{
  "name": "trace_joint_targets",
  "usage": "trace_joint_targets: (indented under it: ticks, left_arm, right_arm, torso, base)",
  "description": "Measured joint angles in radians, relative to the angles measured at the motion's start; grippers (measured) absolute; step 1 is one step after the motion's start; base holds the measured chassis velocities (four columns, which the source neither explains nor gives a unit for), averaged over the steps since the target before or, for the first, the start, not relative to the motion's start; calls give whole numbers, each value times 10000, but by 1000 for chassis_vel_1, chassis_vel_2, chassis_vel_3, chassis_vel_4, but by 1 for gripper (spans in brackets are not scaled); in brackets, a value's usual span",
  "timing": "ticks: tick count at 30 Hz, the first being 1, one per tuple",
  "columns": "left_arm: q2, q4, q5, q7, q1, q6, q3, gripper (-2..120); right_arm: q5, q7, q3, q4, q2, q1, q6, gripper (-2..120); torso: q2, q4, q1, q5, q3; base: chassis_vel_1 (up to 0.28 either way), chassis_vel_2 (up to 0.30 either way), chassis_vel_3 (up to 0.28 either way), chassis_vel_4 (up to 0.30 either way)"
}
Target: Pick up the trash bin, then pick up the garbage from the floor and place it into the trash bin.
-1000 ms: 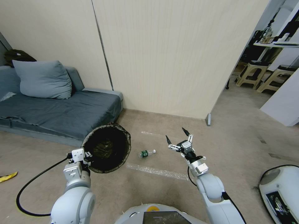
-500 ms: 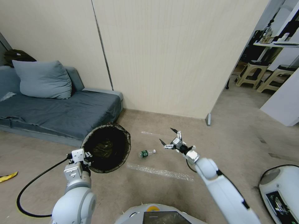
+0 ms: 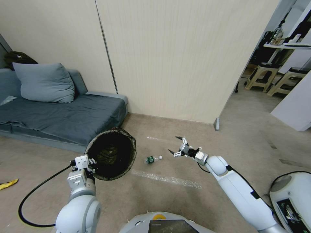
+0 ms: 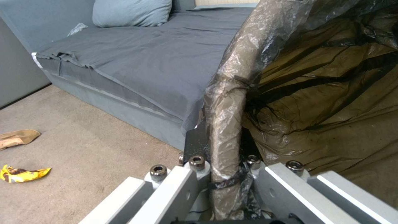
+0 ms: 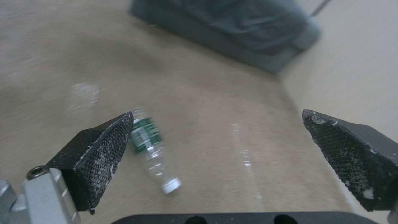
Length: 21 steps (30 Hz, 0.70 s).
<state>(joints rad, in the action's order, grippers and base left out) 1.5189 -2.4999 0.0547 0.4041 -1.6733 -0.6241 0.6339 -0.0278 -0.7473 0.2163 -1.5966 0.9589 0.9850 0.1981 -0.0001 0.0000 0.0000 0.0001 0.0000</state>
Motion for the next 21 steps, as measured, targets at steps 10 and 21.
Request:
trace_joint_targets:
  ticks: [10,21]
  left_arm:
    - [69,0,-23,5,-32,62,-41,0]
    - [126,0,-30,10,-52,73,-71,0]
  right_arm:
    - [-398,-1883,-170,894,151,-590,342,100]
    - [-1059,-4324,-331,2083,464,-1353,812,100]
  torso:
    - [0,0,0,-1,0]
    - [0,1,0,0,0]
  base:
    - [0,0,0,0]
    - [0,0,0,0]
